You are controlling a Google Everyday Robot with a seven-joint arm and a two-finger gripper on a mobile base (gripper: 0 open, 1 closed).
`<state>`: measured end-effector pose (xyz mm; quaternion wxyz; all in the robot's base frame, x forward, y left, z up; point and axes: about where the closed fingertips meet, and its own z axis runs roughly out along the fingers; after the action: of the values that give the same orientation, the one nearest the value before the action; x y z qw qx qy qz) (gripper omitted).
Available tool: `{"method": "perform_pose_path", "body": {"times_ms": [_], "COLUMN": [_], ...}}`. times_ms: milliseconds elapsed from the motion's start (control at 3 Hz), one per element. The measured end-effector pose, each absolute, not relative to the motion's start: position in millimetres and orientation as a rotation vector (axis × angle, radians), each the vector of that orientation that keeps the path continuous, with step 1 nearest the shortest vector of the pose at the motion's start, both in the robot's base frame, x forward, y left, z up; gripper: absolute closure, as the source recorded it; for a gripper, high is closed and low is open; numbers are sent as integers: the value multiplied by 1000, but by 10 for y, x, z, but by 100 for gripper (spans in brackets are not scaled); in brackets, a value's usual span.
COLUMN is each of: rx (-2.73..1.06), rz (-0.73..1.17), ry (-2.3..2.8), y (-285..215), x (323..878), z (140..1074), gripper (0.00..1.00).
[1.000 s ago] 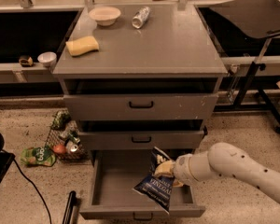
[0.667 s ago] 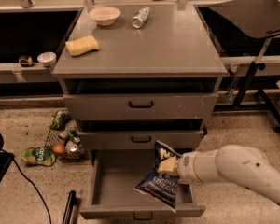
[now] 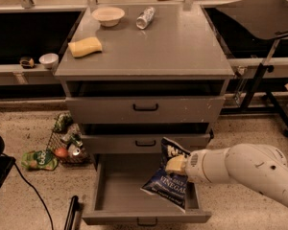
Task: Pick blue chip bag from bottom drawer and place on counter
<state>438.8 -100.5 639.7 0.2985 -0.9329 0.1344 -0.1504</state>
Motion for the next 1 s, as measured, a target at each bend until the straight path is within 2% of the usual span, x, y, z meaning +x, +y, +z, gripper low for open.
{"method": "perform_pose_path", "body": {"times_ms": [667,1000], "rx": [-2557,-2555], "rz": [-622,-721], "ry": [290,239], "y": [-1284,-1533], "x": [4599,4891], "z": [6950,7375], "gripper": [100,100]}}
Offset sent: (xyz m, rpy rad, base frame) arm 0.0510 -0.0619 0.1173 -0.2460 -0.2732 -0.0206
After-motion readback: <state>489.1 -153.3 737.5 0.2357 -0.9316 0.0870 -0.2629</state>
